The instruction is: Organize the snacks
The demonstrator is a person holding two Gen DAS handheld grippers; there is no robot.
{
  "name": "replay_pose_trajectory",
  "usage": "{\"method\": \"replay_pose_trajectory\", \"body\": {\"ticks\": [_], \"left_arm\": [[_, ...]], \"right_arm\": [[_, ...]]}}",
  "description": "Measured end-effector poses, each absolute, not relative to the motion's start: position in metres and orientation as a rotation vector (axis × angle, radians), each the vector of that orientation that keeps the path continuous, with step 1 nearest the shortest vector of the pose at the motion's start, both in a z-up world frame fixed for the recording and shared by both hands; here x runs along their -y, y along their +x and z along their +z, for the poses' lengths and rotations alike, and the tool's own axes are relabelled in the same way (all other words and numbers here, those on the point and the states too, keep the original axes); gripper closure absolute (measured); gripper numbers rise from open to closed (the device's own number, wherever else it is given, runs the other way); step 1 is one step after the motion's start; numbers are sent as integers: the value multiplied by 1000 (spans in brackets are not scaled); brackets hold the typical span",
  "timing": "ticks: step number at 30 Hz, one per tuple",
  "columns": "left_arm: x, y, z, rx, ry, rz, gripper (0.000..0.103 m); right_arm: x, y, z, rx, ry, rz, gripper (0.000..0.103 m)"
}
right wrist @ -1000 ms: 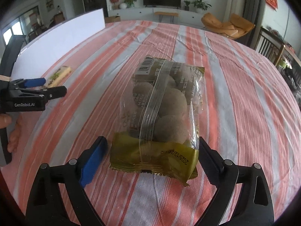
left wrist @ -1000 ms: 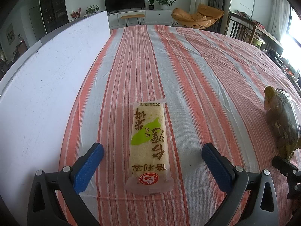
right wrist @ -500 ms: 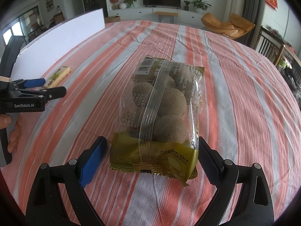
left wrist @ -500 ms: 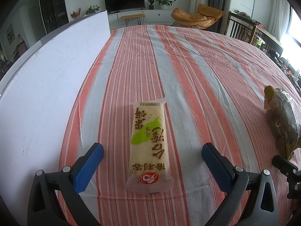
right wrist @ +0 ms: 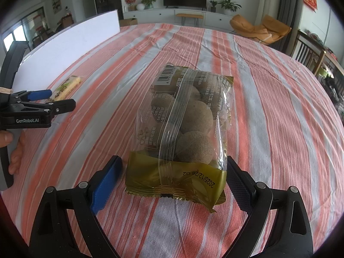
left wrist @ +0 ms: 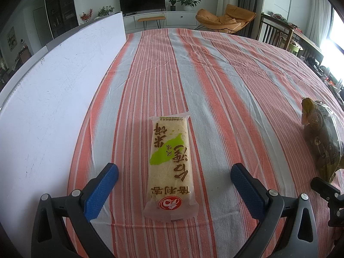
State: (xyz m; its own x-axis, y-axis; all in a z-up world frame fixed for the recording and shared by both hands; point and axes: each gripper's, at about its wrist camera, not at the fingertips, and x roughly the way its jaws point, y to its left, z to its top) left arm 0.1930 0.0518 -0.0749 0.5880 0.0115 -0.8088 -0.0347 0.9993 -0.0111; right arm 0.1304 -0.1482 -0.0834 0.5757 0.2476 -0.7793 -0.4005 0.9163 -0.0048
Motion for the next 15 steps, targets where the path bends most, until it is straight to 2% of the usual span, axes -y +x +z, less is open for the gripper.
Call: {"method": "replay_pose_trajectory", "body": {"ticks": [5, 9, 11, 12, 13, 15], "left_arm": [[-54, 193, -71, -1013, 4, -86, 0], [-66, 192, -63, -1066, -132, -143, 1], [-67, 195, -62, -1071, -170, -130, 4], [-65, 195, -60, -1062, -151, -109, 18], [-62, 196, -59, -1051, -108, -75, 41], [-57, 197, -58, -1026, -36, -23, 72]], "right_arm": [[148, 130, -83, -879, -189, 382, 8], [148, 132, -84, -879, -184, 383, 8], [148, 132, -85, -879, -181, 386, 8], [148, 132, -85, -879, -179, 387, 8], [149, 132, -85, -879, -178, 387, 8], [150, 131, -84, -875, -168, 392, 8]]}}
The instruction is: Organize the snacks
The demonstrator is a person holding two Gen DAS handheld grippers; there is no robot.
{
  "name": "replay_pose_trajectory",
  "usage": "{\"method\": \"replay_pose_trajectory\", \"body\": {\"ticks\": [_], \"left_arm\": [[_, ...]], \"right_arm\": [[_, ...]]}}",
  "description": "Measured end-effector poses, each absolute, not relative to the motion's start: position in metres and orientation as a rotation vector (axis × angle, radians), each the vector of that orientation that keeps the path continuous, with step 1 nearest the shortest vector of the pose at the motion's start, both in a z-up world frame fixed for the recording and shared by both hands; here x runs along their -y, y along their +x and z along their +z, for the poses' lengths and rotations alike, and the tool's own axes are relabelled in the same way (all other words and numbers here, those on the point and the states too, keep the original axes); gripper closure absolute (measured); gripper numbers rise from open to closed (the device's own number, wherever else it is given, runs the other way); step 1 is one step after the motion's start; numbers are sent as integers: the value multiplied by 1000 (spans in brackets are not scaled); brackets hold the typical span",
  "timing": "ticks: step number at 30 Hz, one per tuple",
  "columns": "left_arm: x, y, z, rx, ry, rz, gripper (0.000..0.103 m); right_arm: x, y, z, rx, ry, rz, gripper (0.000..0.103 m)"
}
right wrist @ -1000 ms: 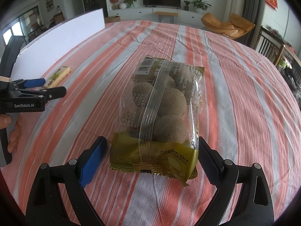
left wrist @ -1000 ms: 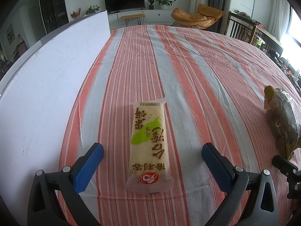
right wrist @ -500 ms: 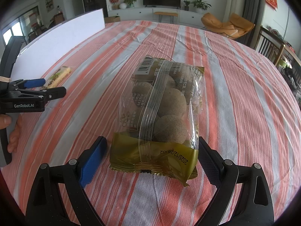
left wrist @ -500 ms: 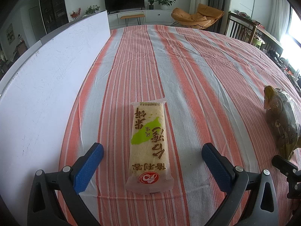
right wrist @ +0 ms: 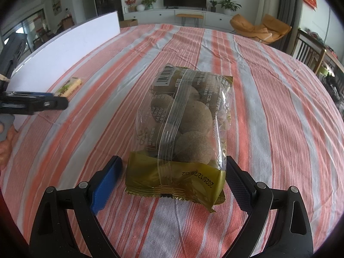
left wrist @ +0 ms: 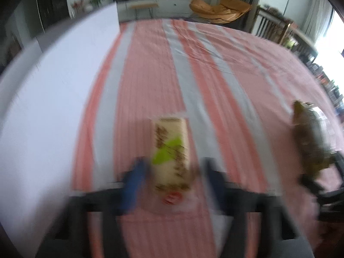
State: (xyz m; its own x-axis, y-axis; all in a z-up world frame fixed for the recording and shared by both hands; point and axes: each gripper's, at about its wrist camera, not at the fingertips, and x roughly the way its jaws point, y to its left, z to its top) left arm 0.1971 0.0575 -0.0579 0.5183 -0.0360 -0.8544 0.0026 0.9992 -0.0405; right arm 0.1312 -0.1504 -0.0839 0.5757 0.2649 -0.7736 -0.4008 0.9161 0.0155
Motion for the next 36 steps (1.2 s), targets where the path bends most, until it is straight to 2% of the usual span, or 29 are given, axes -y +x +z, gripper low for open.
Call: {"method": "replay_pose_trajectory", "body": {"ticks": [6, 9, 13, 15, 17, 18, 23, 28, 33, 35, 36], "left_arm": [[-78, 180, -50, -979, -212, -73, 72], [-81, 171, -45, -952, -259, -87, 72], [-74, 158, -32, -911, -295, -131, 72], [-75, 147, -22, -889, -307, -154, 72], [-80, 133, -7, -857, -317, -174, 72], [-86, 127, 2, -836, -328, -183, 72], [-137, 114, 45, -742, -449, -191, 72], [-215, 111, 78, -676, -445, -35, 72], [-298, 107, 72, -727, -412, 181, 72], [-316, 104, 65, -746, -402, 251, 65], [-326, 102, 60, -758, -404, 277, 55]], "right_arm": [[193, 106, -52, -699, 86, 424, 8], [190, 124, -34, -777, 149, 398, 8], [146, 164, -38, -993, -23, 326, 7], [122, 182, -59, -1117, -201, 251, 12], [124, 184, -64, -1122, -196, 222, 36], [128, 183, -60, -1119, -169, 225, 40], [122, 168, -12, -1039, 30, 366, 43], [21, 159, 72, -892, 23, 619, 42], [-103, 148, 115, -825, -32, 855, 41], [-148, 144, 115, -801, -87, 898, 39], [-161, 143, 112, -795, -110, 905, 39]]}}
